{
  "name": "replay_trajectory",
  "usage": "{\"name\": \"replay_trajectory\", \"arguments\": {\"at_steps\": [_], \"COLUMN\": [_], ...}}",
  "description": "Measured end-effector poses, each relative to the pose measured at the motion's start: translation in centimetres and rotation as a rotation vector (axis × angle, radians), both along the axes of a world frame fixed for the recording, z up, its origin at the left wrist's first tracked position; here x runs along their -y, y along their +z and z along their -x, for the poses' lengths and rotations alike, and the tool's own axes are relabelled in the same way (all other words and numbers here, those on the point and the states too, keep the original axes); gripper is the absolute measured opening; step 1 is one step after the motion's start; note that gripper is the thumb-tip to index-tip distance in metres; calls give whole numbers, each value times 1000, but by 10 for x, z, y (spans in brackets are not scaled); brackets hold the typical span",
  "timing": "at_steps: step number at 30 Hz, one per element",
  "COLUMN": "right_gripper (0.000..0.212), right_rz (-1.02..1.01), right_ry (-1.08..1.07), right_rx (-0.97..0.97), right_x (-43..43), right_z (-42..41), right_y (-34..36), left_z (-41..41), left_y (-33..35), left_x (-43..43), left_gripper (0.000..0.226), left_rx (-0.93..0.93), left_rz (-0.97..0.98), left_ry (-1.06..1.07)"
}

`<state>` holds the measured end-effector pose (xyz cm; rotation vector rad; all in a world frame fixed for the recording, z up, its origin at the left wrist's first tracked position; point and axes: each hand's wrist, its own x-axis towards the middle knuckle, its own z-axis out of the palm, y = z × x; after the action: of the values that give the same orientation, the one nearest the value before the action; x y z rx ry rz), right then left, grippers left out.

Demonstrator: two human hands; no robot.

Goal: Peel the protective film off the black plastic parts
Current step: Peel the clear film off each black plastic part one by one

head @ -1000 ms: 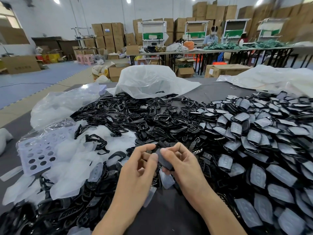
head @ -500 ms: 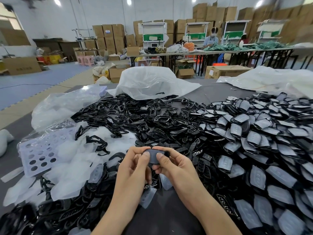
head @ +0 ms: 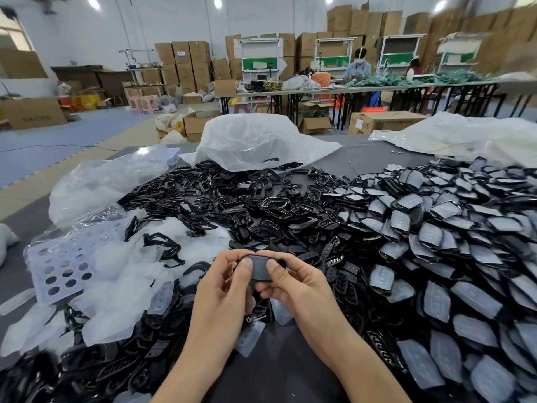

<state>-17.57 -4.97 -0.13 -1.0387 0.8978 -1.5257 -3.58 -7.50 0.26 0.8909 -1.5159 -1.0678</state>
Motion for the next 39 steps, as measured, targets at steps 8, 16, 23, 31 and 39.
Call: {"name": "replay_trajectory", "arguments": {"at_steps": [8, 16, 23, 31, 39], "right_gripper": [30, 31, 63, 43, 49], "right_rz": [9, 5, -208, -17, -71], "right_ry": [-59, -613, -960, -524, -324], "right_rx": [-336, -11, -40, -619, -1492], "right_x": [-10, 7, 1, -6, 14], "right_z": [-6, 112, 184, 33, -12], "right_y": [6, 65, 75, 27, -31], "left_z": [-3, -2, 10, 2, -17], "left_y": [-6, -6, -16, -26, -25], "left_x": [2, -6, -13, 7, 27], "left_gripper": [24, 33, 45, 53, 33], "left_rx": [168, 249, 752, 1179, 1205], "left_rz": [145, 187, 474, 623, 460], "left_ry": [95, 36, -127, 270, 406]}}
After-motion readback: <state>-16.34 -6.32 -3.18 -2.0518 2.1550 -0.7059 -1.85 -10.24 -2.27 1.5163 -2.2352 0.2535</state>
